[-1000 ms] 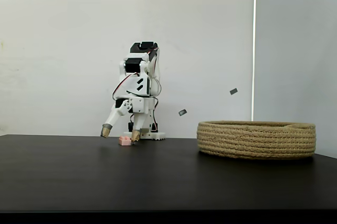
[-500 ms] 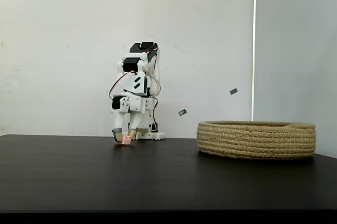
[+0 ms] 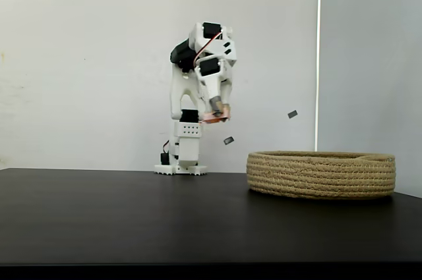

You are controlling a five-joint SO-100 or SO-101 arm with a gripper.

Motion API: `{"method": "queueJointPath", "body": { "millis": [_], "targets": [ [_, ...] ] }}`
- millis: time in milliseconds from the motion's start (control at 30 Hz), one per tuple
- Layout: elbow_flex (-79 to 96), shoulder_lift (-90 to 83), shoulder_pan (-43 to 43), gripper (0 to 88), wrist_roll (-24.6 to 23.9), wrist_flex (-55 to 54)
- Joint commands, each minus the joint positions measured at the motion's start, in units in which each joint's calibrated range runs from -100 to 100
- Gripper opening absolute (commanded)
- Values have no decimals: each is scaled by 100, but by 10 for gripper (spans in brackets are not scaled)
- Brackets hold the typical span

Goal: Place the lego blocks in the tray

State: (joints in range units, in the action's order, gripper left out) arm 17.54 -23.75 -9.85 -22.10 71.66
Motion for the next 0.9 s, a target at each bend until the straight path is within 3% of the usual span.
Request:
{"method": "queueJointPath", "body": {
  "millis": [0, 233, 367, 433, 533, 667, 867],
  "targets": [
    [-810, 174, -861, 2, 376, -540],
    [-692, 561, -1892, 7, 698, -1598],
    [-582, 715, -2222, 105, 762, -1756],
    [-464, 776, -2246, 139, 801, -1906],
    [-327, 853, -2139, 268, 767, -1914],
    [-145, 905, -1925, 342, 718, -1906],
    [-72, 672, -1537, 333, 684, -1656]
  ]
}}
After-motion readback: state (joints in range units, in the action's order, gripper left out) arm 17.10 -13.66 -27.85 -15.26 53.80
